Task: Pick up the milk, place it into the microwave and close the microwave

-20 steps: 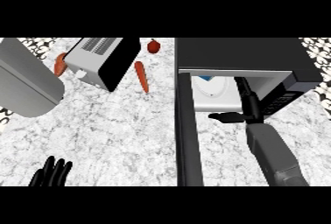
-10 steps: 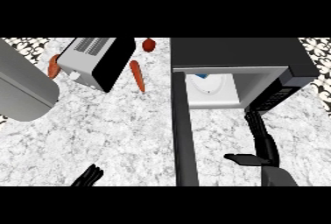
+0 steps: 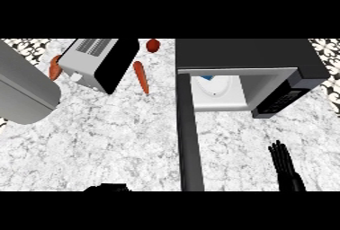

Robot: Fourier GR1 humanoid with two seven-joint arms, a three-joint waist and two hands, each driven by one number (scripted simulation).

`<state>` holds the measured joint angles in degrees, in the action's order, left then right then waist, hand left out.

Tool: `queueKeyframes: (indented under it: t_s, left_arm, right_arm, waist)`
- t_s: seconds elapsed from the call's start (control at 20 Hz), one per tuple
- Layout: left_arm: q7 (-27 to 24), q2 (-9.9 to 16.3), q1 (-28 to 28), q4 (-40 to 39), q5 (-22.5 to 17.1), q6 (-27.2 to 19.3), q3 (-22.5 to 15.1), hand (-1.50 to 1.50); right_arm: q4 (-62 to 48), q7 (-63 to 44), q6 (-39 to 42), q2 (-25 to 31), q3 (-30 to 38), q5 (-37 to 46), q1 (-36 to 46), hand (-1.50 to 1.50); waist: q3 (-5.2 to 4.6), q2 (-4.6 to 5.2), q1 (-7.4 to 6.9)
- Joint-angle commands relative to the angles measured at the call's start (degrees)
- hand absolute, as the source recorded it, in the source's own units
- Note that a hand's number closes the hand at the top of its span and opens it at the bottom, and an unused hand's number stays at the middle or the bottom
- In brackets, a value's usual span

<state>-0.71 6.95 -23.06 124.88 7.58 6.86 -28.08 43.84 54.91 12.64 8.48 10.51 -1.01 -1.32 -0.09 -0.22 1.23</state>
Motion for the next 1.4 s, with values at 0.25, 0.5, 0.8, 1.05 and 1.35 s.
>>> queueKeyframes:
  t_s: [0.25,0.5,0.8,1.05,1.35]
  left_arm:
    - [5.7,-1.2,13.1,-9.0,-0.7,5.3,-1.1,1.50]
    - [8.6,-4.2,18.7,-17.3,0.7,8.3,-6.7,1.50]
    - [4.3,-6.9,27.0,-30.3,5.5,-2.2,-16.2,1.50]
    - [6.7,-6.9,35.9,-37.1,4.3,-8.0,-21.4,1.50]
    - [7.9,-6.9,42.8,-44.8,-4.5,-18.5,-30.5,1.50]
  right_arm:
    - [17.6,1.6,5.0,-1.3,-3.5,-3.7,-17.0,-1.50]
    - [17.6,2.5,7.0,2.6,-2.5,-5.6,-18.5,-1.50]
    - [25.3,0.8,10.9,6.8,-1.8,-10.2,-23.8,-1.50]
    - [26.2,2.5,13.3,7.8,-3.9,-11.1,-24.4,-1.50]
    - [35.6,0.6,14.7,9.5,-6.9,-14.2,-25.9,-1.50]
  waist:
    - [0.02,0.13,-0.05]
    - [0.09,0.26,-0.28]
    - [0.05,0.25,0.32]
    - [0.12,0.31,0.85]
    - [0.06,0.50,3.42]
